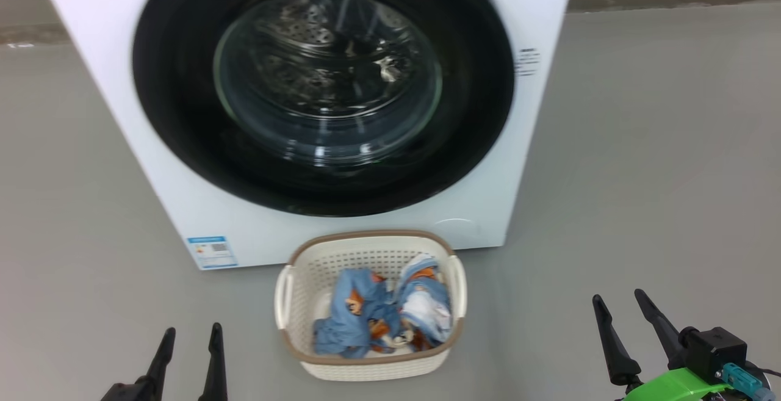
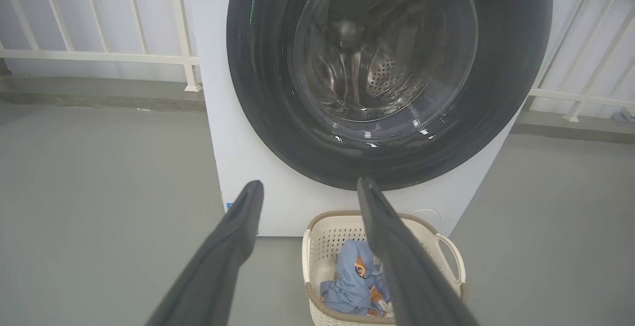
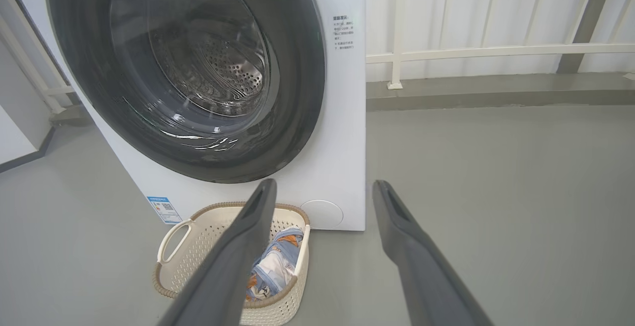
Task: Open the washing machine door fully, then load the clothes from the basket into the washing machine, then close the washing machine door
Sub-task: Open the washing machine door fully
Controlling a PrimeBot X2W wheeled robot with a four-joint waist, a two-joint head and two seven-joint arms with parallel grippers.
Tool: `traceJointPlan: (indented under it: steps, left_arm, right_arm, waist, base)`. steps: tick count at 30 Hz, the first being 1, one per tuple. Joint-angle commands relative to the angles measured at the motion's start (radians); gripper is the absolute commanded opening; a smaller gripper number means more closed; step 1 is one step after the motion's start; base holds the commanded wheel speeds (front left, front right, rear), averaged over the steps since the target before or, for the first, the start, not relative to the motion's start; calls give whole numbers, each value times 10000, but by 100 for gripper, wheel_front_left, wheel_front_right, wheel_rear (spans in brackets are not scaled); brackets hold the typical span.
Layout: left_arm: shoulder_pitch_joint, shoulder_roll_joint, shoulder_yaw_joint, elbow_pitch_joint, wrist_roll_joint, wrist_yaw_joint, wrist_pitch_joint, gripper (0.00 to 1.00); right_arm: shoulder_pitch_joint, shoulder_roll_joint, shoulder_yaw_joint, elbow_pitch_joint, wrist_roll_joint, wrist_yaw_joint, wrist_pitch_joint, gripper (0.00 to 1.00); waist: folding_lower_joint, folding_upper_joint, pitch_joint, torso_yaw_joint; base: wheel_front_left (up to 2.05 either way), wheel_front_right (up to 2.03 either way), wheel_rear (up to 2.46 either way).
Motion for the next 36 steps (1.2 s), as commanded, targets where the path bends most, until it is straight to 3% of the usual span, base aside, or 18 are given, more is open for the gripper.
traceJointPlan:
  steps: [1, 15, 28, 29, 30, 32, 33, 36]
  left_arm:
    - [-426, 84, 330, -302, -23, -23, -136, 100]
    - [-440, 66, 140, -423, -579, -23, -136, 100]
    - [-386, 74, -27, -319, -616, -23, -136, 100]
    - [-377, 70, -41, -322, -630, -23, -136, 100]
    - [-359, 66, -57, -328, -644, -23, -136, 100]
    - [-315, 55, -98, -331, -703, -23, -136, 100]
    - [-298, 50, -123, -324, -737, -23, -136, 100]
    - [-267, 36, -207, -302, -820, -23, -136, 100]
  right_arm:
    - [-156, -140, 221, -220, -48, 44, -124, 100]
    - [-188, -139, 236, -214, -32, 44, -124, 100]
    - [-297, -142, 264, -171, 143, 44, -124, 100]
    - [-349, -130, 293, -157, 233, 44, -124, 95]
    - [-410, -113, 328, -115, 380, 44, -124, 46]
    - [-612, -79, 320, -50, 732, 44, -124, 6]
    - [-746, -57, 313, -45, 920, 44, -124, 0]
    - [-1215, 99, 257, -114, 1794, 44, -124, 0]
  waist:
    - [-1, 0, -5, -18]
    - [-1, 0, -29, -147]
    - [-1, 0, -67, -40]
    - [-1, 0, -63, -22]
    - [-1, 0, -62, -3]
    - [-1, 0, -55, 28]
    - [-1, 0, -50, 43]
    - [-1, 0, -48, 108]
  base:
    - [123, 123, -246]
    - [106, 98, -204]
    - [19, 19, -38]
    - [0, 0, 0]
    - [0, 0, 0]
    - [0, 0, 0]
    - [0, 0, 0]
    - [0, 0, 0]
